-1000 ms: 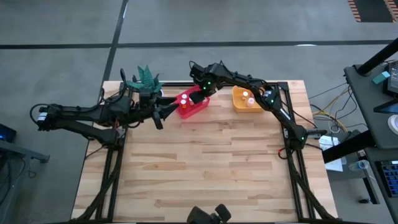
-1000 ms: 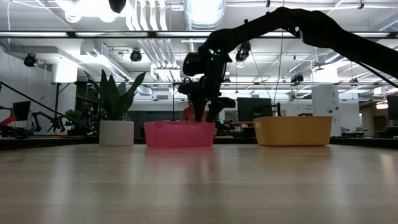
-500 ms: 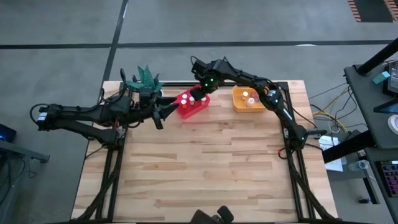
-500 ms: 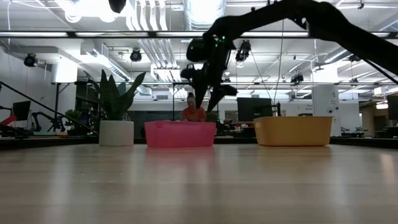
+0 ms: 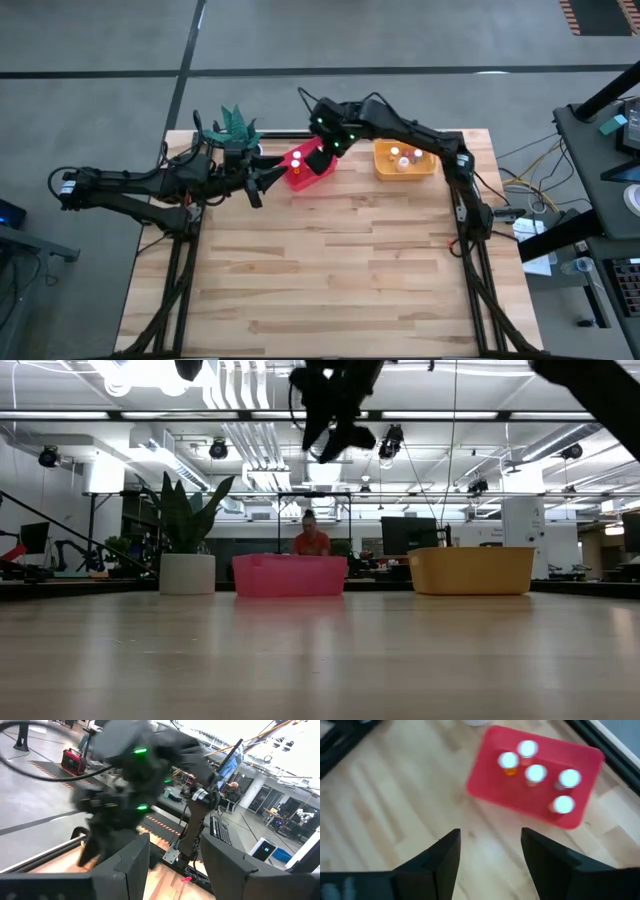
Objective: Pick and place medicine bottles into bin by pill shape (circle, oval)
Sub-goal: Return to Home Position
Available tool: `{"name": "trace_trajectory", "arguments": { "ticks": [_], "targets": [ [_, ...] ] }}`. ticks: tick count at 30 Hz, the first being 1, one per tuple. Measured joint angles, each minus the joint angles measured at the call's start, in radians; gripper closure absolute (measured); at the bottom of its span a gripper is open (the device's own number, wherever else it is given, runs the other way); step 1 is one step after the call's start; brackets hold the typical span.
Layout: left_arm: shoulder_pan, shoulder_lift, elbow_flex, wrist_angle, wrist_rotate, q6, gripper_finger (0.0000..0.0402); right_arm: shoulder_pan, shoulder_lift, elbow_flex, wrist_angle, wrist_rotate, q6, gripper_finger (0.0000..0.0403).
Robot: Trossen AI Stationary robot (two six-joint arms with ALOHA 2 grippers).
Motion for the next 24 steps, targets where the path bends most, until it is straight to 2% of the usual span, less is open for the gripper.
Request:
{"name": "trace_trajectory", "arguments": {
  "ticks": [6, 12, 19, 24],
  "targets": [
    [0.000, -0.009, 0.000, -0.002, 0.000, 0.003, 0.0242, 0.101, -0.126, -0.091, 0.013, 0.010, -0.022, 0.0202],
    [0.000, -0.029, 0.000, -0.014, 0.000, 0.003, 0.0242, 0.208, -0.301, -0.284, 0.088, 0.117, 0.001, 0.0202],
    [0.000, -0.035, -0.001, -0.025, 0.001, 0.003, 0.0242, 0.353, -0.526, -0.583, 0.363, 0.157, -0.021, 0.0213],
    [0.000, -0.028, -0.001, -0.024, 0.019, 0.000, 0.0242, 0.425, -0.635, -0.718, 0.522, 0.156, 0.059, 0.0223]
  ]
}}
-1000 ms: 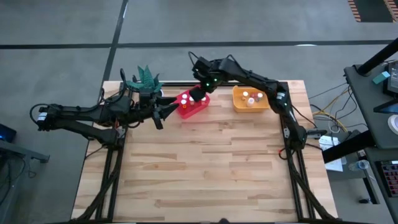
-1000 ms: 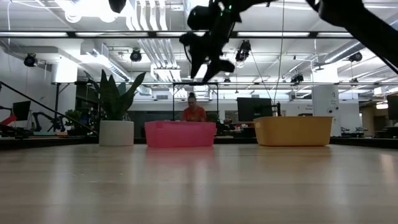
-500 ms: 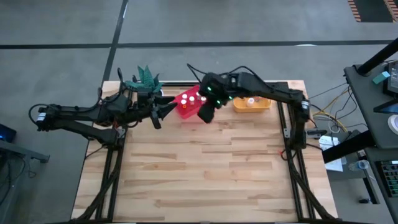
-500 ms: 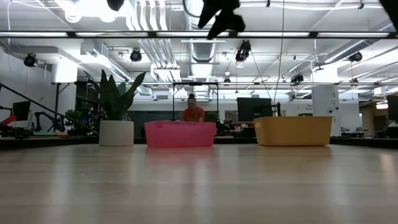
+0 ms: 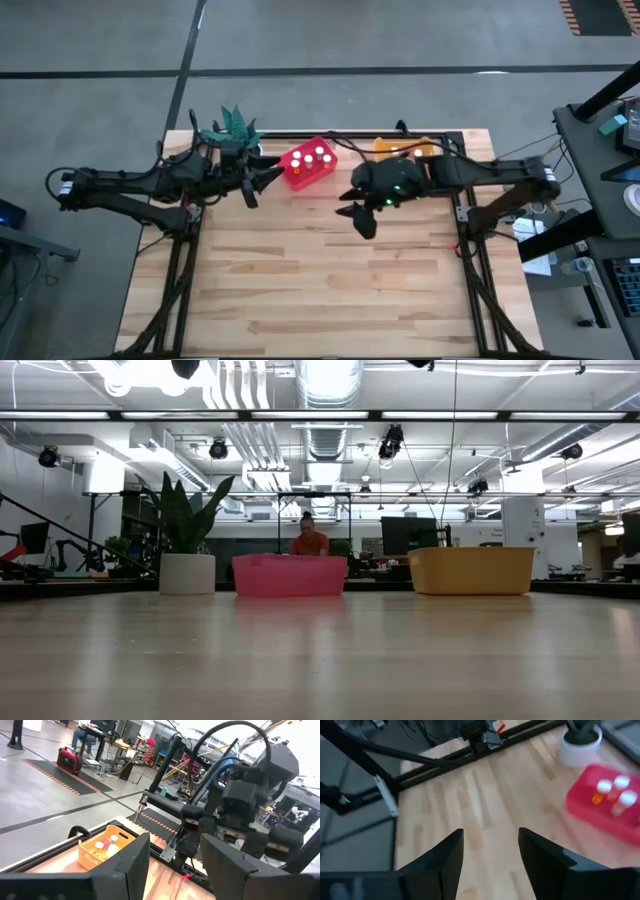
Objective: Pick and place medicine bottles into bin by pill shape (circle, oval)
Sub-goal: Return to Home Position
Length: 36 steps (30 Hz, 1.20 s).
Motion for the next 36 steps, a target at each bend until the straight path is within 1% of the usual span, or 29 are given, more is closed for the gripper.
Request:
{"name": "trace_trajectory", "arguments": {
  "ticks": [4, 6, 8, 12, 14, 16, 19, 21, 24, 28, 32, 36],
  "targets": [
    [0.000, 0.011, 0.000, -0.001, 0.007, -0.001, 0.0242, 0.027, -0.045, -0.052, 0.015, -0.002, 0.128, 0.0225],
    [0.000, 0.016, 0.000, 0.000, 0.028, -0.001, 0.0242, 0.044, -0.060, -0.069, 0.017, 0.000, 0.147, 0.0224],
    [0.000, 0.016, 0.000, -0.001, 0.051, 0.000, 0.0242, 0.070, -0.076, -0.098, 0.060, 0.009, 0.074, 0.0222],
    [-0.001, 0.003, 0.000, -0.011, 0.091, 0.002, 0.0242, 0.135, -0.118, -0.174, 0.200, 0.002, -0.175, 0.0218],
    [-0.001, -0.005, 0.000, -0.035, 0.095, 0.012, 0.0242, 0.145, -0.160, -0.222, 0.247, 0.002, -0.244, 0.0219],
    [-0.001, -0.009, 0.000, -0.049, 0.107, 0.046, 0.0242, 0.139, -0.211, -0.276, 0.278, 0.025, -0.275, 0.0221],
    [-0.001, -0.012, -0.001, -0.054, 0.117, 0.134, 0.0242, 0.120, -0.296, -0.376, 0.303, 0.082, -0.336, 0.0224],
    [-0.001, -0.011, -0.001, -0.054, 0.117, 0.207, 0.0242, 0.098, -0.353, -0.450, 0.352, 0.085, -0.397, 0.0225],
    [-0.001, -0.008, -0.001, -0.054, 0.117, 0.286, 0.0242, 0.042, -0.442, -0.574, 0.485, 0.085, -0.466, 0.0225],
    [0.008, 0.003, -0.001, -0.059, 0.114, 0.408, 0.0242, -0.047, -0.553, -0.731, 0.611, 0.087, -0.524, 0.0221],
    [0.018, -0.003, -0.001, -0.131, 0.107, 0.447, 0.0246, -0.132, -0.665, -0.854, 0.687, 0.075, -0.533, 0.0218],
    [0.027, -0.035, -0.001, -0.252, 0.103, 0.444, 0.0276, -0.182, -0.790, -0.944, 0.701, 0.068, -0.544, 0.0218]
  ]
}}
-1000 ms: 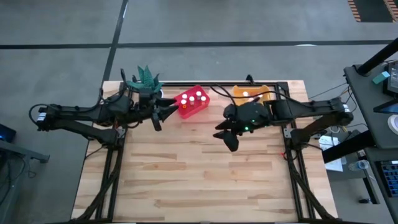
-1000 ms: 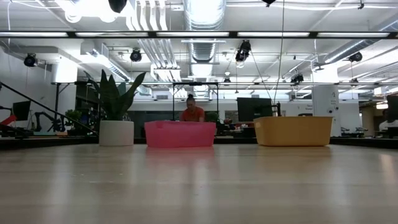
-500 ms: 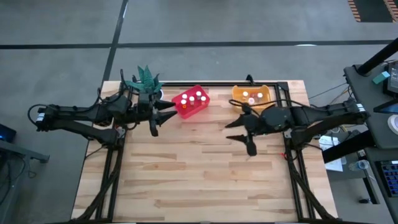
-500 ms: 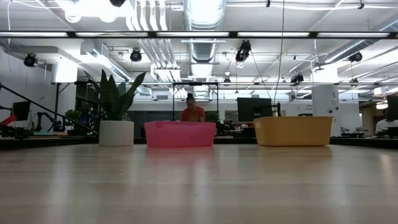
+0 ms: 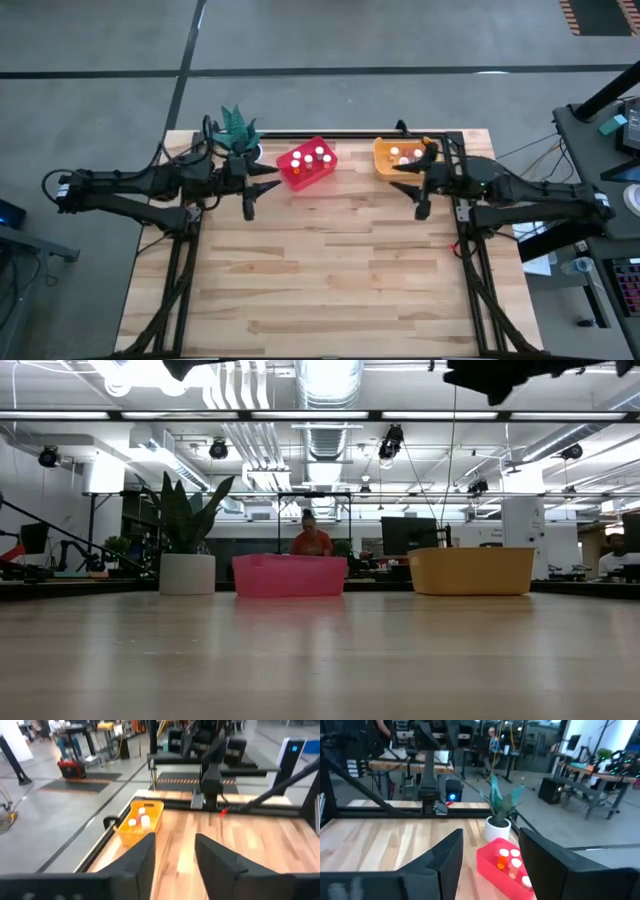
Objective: Pick and place medicine bottles into bin by pill shape (circle, oval)
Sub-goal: Return to Home Position
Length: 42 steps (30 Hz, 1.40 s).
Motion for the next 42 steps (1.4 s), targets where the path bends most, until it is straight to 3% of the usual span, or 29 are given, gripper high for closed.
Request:
{"name": "trace_trajectory", "arguments": {
  "ticks": [5, 11, 24, 35, 42],
  "targets": [
    [0.000, -0.080, -0.028, -0.057, -0.002, -0.024, 0.0338, -0.017, -0.158, -0.091, -0.002, -0.016, 0.019, 0.0218],
    [0.000, -0.232, -0.171, -0.035, -0.035, -0.062, 0.0397, -0.017, -0.327, -0.192, -0.004, -0.021, 0.054, 0.0218],
    [0.000, -0.492, -0.584, 0.268, -0.055, -0.058, 0.0394, -0.017, -0.581, -0.388, 0.025, -0.019, 0.098, 0.0218],
    [-0.001, -0.656, -0.822, 0.365, -0.092, -0.059, 0.0394, -0.019, -0.566, -0.611, 0.306, -0.011, 0.115, 0.0218],
    [-0.001, -0.738, -0.917, 0.363, -0.093, -0.084, 0.0394, -0.019, -0.561, -0.610, 0.190, 0.009, 0.095, 0.0218]
  ]
}}
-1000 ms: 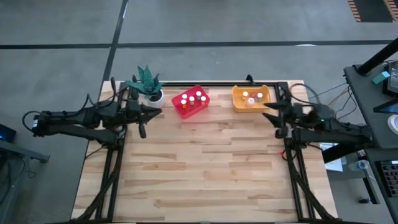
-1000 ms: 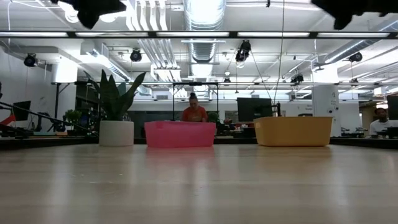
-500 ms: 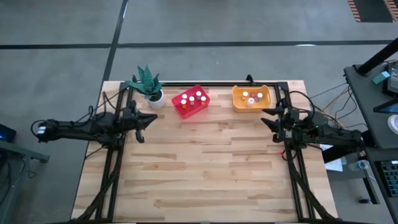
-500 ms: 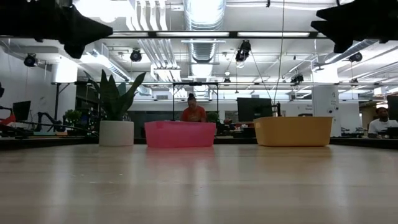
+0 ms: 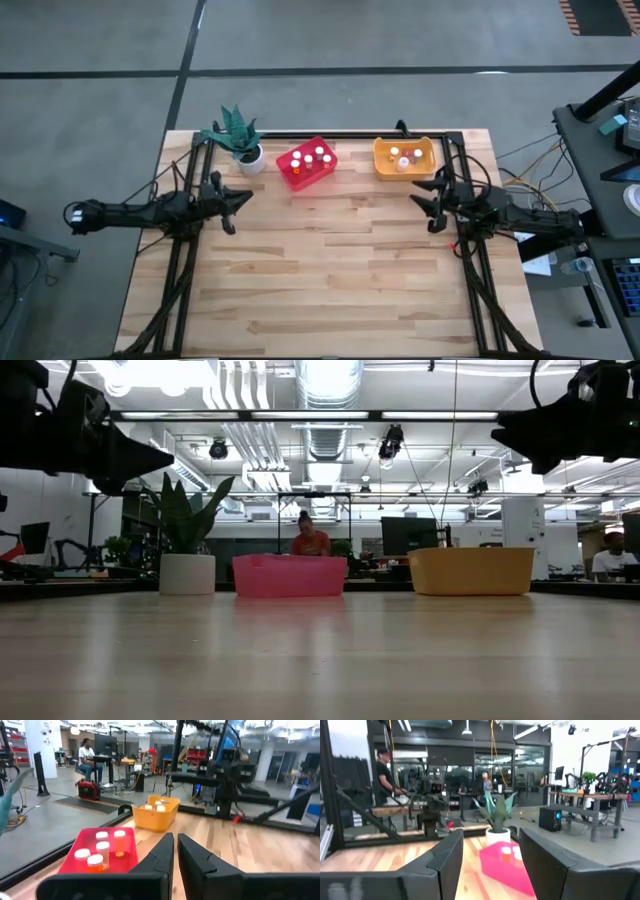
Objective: Pick and place medicine bottles into bin by pill shape (circle, oval)
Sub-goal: Return to Home Position
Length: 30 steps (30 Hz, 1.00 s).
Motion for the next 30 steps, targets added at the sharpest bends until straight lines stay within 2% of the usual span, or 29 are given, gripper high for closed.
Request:
{"name": "trace_trajectory", "arguments": {
  "ticks": [2, 9, 15, 30],
  "targets": [
    [0.000, -0.013, 0.000, -0.039, 0.008, 0.019, 0.0394, 0.000, 0.000, 0.000, -0.014, 0.000, 0.000, 0.0218],
    [0.000, -0.047, 0.000, -0.024, 0.021, 0.128, 0.0394, 0.000, 0.004, -0.001, -0.024, 0.000, 0.020, 0.0218],
    [0.000, -0.035, -0.001, -0.027, 0.018, 0.131, 0.0394, 0.000, 0.017, -0.001, -0.038, 0.000, 0.067, 0.0218],
    [-0.001, 0.045, -0.003, -0.026, 0.017, 0.131, 0.0394, 0.000, 0.020, -0.002, -0.039, 0.000, 0.064, 0.0218]
  ]
}}
